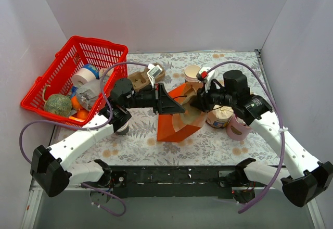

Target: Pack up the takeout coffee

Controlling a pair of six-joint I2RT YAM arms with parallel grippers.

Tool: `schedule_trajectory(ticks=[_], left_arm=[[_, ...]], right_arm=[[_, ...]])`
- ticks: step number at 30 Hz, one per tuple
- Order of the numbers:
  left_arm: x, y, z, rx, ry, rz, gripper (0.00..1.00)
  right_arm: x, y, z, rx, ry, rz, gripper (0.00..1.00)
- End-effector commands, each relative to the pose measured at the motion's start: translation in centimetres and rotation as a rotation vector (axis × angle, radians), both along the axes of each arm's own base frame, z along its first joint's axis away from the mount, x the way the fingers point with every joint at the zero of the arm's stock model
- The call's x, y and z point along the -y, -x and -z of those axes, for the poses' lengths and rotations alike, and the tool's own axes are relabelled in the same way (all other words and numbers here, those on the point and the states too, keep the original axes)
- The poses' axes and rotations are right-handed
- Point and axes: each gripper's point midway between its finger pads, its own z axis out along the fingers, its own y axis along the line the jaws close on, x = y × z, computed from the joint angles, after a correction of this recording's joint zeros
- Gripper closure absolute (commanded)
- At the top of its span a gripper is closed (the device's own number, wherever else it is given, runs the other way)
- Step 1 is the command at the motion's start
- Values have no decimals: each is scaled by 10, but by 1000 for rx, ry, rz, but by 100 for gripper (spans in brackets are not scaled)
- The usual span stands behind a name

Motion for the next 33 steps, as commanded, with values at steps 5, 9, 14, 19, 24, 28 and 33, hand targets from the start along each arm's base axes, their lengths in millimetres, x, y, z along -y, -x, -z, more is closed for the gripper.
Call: schedule_trajectory(ticks=[5, 9, 14, 19, 24, 28, 33], left_arm=[[-2, -7, -18, -11, 42, 30, 100], [-7, -13, -15, -29, 46, 22, 100], [-21, -26, -13, -45, 44, -17, 100], [-30, -45, -10, -47, 32, -25, 100], [-30, -64, -7, -51, 14, 12, 100], [-27, -72, -9, -55, 41, 83, 100], [-23, -78, -10, -36, 14, 146, 100]], right_arm=[[-14, 23, 29, 173, 231, -140, 60], [-17, 33, 45, 186, 317, -191, 60], [-18, 41, 57, 180, 364, -231, 60], [-27, 50, 67, 171, 447, -281, 60], [-35, 56, 68, 192, 524, -314, 61], [-36, 55, 70, 215, 612, -318, 61], [-27, 48, 70, 247, 731, -305, 62]])
